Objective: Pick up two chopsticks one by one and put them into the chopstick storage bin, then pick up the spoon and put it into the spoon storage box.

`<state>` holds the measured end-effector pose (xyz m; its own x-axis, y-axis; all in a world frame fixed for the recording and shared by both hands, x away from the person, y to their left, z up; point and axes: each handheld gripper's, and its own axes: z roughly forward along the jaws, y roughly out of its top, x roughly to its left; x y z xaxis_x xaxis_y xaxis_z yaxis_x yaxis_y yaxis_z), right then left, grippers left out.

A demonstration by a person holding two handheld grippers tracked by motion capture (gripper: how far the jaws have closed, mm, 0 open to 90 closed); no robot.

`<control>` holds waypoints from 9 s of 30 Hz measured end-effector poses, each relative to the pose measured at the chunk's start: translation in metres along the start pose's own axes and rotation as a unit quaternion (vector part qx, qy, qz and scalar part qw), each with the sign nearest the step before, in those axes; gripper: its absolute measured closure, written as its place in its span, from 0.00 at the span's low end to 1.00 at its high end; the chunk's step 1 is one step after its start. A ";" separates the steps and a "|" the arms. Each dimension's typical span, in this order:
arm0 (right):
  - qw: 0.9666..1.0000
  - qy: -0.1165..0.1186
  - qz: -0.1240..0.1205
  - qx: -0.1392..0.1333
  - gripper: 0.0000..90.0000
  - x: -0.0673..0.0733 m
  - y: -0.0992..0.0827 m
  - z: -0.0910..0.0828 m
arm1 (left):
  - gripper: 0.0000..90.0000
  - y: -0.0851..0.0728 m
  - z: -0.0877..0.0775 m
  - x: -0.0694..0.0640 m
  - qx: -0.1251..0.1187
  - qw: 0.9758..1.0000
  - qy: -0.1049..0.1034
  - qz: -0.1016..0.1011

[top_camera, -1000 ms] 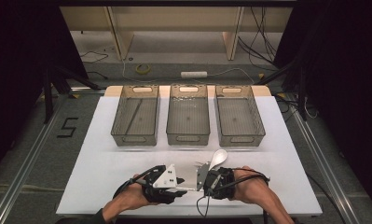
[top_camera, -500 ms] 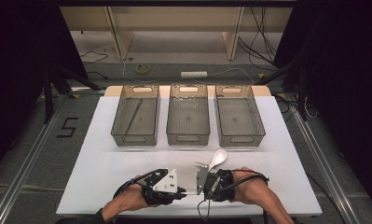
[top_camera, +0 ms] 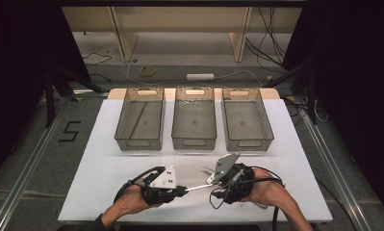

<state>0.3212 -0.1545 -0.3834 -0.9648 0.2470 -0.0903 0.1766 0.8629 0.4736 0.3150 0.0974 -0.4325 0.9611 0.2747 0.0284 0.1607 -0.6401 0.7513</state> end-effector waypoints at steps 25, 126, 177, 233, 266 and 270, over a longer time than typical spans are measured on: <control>0.948 -0.106 0.199 -0.224 0.32 -0.010 -0.068 -0.010 | 0.96 -0.013 -0.047 0.051 -0.076 0.973 0.165 -0.145; 0.927 -0.117 0.255 -0.248 0.28 0.002 -0.092 -0.003 | 0.23 -0.017 -0.065 0.128 -0.076 0.923 0.218 -0.309; 0.924 -0.121 0.271 -0.240 0.27 -0.001 -0.102 0.000 | 0.19 0.028 0.021 0.063 -0.014 0.964 0.098 -0.247; 0.927 -0.117 0.266 -0.238 0.28 0.000 -0.100 0.001 | 0.47 0.049 0.108 0.038 0.099 0.972 0.044 -0.208; 0.927 -0.117 0.266 -0.237 0.28 0.000 -0.099 0.001 | 0.82 0.049 0.117 0.042 0.121 0.978 0.025 -0.171; 0.927 -0.117 0.266 -0.238 0.28 0.000 -0.099 0.001 | 0.82 0.049 0.116 0.041 0.119 0.978 0.029 -0.167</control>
<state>0.3037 -0.2396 -0.4316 -0.6877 0.7182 0.1061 0.4557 0.3132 0.8332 0.3885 -0.0063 -0.4712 0.8333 0.5320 -0.1502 0.5174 -0.6548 0.5510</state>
